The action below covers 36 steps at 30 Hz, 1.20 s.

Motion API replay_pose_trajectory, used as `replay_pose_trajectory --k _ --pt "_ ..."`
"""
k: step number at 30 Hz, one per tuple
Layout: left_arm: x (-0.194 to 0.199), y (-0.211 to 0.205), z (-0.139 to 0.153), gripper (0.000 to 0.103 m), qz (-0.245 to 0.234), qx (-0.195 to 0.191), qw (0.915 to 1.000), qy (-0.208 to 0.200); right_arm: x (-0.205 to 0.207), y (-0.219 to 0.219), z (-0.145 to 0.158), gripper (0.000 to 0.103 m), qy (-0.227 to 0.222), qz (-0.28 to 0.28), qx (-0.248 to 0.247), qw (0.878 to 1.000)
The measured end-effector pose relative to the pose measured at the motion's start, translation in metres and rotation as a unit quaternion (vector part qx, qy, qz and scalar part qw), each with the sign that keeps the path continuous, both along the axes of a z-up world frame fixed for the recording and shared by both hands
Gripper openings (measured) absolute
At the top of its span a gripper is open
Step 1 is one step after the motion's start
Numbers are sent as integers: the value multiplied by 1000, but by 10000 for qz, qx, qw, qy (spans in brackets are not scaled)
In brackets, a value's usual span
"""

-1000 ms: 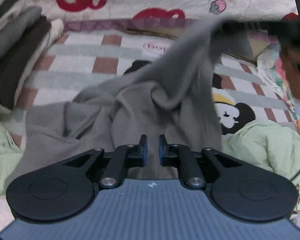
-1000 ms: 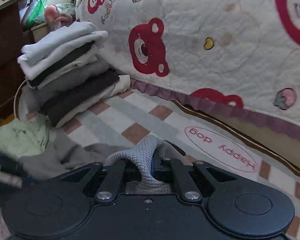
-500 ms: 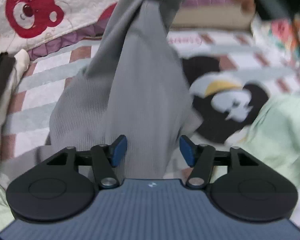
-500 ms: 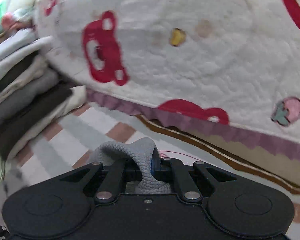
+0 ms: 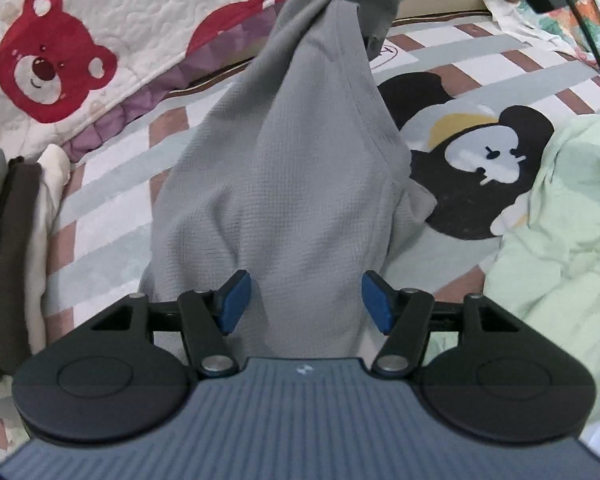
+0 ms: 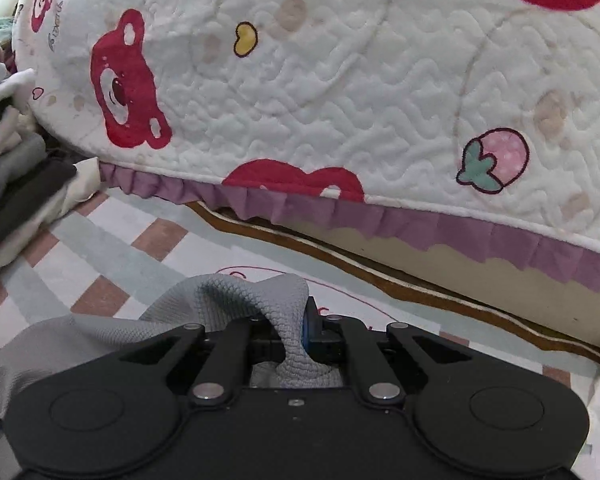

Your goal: Fold clothes

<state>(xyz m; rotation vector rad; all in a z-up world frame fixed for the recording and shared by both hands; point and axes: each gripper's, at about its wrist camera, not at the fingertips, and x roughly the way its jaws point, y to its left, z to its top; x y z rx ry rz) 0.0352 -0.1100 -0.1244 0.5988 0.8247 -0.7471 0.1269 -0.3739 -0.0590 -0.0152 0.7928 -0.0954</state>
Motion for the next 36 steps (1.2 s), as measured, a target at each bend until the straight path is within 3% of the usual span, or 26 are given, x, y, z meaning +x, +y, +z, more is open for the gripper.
replay_pose_trajectory --k 3,7,9,11,14,15,16,17,20,22,26,28,32,36 --pt "7 1 -9 61 62 160 9994 -292 2 1 -7 7 41 23 -8 10000" --pt "24 -1 -20 61 118 178 9998 -57 14 -14 -19 17 28 -278 945 9951" --pt "25 -6 -19 65 -67 19 9999 83 24 -26 -27 18 36 -453 1671 9849" --pt "25 -11 -23 84 -126 20 9998 167 30 -26 -33 18 34 -504 1817 9821" --pt "24 -19 -33 84 -200 164 9996 129 29 -27 -36 19 -68 -341 1876 9816" --pt "24 -20 -36 82 -222 179 9995 125 26 -31 -36 21 -117 -311 1966 9799" --pt "26 -17 -36 59 -218 113 9996 139 22 -35 -35 22 -166 -280 2057 9781" --pt "31 -13 -35 26 -149 53 9997 161 18 -39 -35 23 -215 -249 2147 9761" --pt "59 9 -20 9 355 -420 9974 476 7 -53 -33 38 -323 -148 2296 9726" --pt "80 25 -6 9 713 -716 9938 458 1 -66 -32 46 -395 -165 2288 9725" --pt "114 44 12 9 1099 -962 9893 70 -13 -88 -28 46 -598 -400 2281 9710" --pt "130 50 6 9 1409 -1066 9842 137 -15 -90 -28 47 -591 -407 2067 9758" --pt "149 61 -14 9 2005 -1114 9730 259 -17 -69 -44 47 -118 -72 1233 9923" --pt "147 71 -22 11 2133 -1260 9672 562 -21 -54 -76 50 400 126 889 9952"
